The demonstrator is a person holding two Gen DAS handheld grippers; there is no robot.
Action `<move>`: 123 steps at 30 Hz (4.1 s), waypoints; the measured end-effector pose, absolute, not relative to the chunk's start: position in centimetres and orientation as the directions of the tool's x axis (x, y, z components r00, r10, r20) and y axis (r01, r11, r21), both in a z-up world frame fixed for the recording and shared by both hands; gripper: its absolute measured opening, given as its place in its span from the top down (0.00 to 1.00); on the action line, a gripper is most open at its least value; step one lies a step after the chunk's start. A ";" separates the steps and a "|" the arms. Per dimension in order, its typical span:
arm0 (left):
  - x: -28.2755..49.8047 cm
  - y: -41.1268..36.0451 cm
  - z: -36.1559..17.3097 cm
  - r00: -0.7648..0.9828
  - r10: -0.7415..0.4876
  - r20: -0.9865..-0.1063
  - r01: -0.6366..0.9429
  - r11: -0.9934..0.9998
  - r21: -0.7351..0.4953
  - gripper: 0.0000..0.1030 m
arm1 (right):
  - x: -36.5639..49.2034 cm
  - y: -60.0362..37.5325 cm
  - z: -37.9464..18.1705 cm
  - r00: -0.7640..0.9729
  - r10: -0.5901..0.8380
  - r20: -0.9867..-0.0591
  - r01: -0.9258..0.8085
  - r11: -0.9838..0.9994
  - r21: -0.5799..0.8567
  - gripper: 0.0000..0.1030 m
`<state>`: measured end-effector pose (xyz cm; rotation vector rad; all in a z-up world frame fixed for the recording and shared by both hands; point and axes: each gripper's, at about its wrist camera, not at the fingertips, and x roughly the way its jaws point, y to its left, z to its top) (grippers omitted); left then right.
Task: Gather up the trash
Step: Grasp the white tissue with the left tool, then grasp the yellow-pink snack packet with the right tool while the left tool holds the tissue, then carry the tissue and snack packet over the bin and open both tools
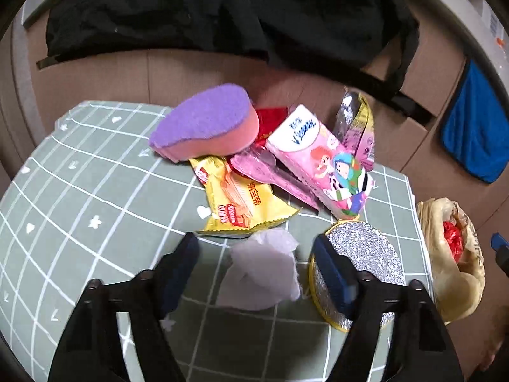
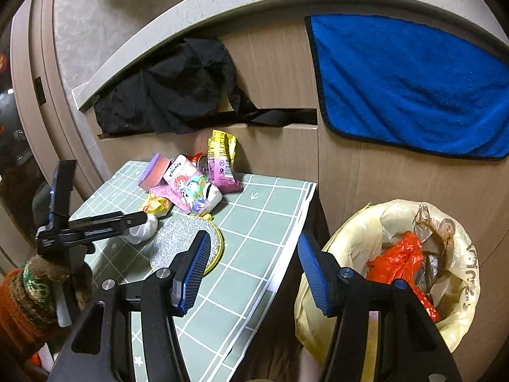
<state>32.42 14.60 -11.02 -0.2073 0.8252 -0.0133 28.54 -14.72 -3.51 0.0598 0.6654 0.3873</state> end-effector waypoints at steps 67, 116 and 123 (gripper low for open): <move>24.9 11.5 4.9 0.876 -0.237 -0.421 0.158 0.964 -0.215 0.77 | 29.6 -11.5 6.4 0.789 0.431 -0.437 -0.462 0.886 0.039 0.73; 31.4 -14.3 -1.0 0.704 -0.491 -0.513 0.485 0.860 -0.157 0.77 | 29.1 -33.4 0.3 0.841 0.236 -0.487 -0.145 0.965 0.217 0.73; 32.2 -14.7 -2.5 0.675 -0.494 -0.549 0.484 0.857 -0.177 0.77 | 29.6 -33.4 -1.0 0.825 0.236 -0.514 -0.133 0.964 0.229 0.73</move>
